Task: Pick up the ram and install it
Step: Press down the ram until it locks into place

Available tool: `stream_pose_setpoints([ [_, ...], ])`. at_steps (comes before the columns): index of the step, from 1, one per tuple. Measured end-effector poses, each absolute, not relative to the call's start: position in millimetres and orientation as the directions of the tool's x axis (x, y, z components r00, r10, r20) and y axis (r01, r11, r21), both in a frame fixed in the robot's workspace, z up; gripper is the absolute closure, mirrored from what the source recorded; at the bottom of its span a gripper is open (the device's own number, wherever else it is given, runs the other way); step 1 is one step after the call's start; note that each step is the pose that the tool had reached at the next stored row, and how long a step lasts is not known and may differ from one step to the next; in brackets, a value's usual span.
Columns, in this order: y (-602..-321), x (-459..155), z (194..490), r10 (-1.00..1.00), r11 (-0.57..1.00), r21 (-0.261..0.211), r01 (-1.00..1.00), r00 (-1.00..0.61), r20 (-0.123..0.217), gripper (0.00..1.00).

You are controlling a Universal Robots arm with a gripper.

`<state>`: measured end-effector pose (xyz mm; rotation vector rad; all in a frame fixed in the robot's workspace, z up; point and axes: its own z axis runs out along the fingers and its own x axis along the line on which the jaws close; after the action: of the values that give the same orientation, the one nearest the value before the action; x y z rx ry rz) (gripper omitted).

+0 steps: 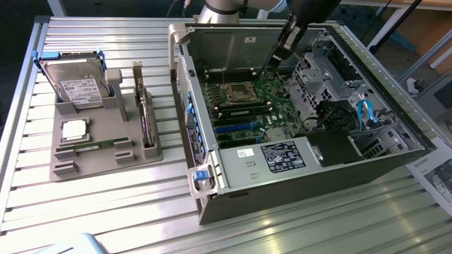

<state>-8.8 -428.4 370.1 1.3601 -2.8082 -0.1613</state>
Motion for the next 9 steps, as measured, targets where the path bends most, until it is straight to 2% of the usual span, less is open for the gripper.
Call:
stream_pose_setpoints([
  [9, -428.4, -8.8, 369.6, -0.669, 0.738, 0.1, -0.668, -0.743, -0.029, 0.9],
])
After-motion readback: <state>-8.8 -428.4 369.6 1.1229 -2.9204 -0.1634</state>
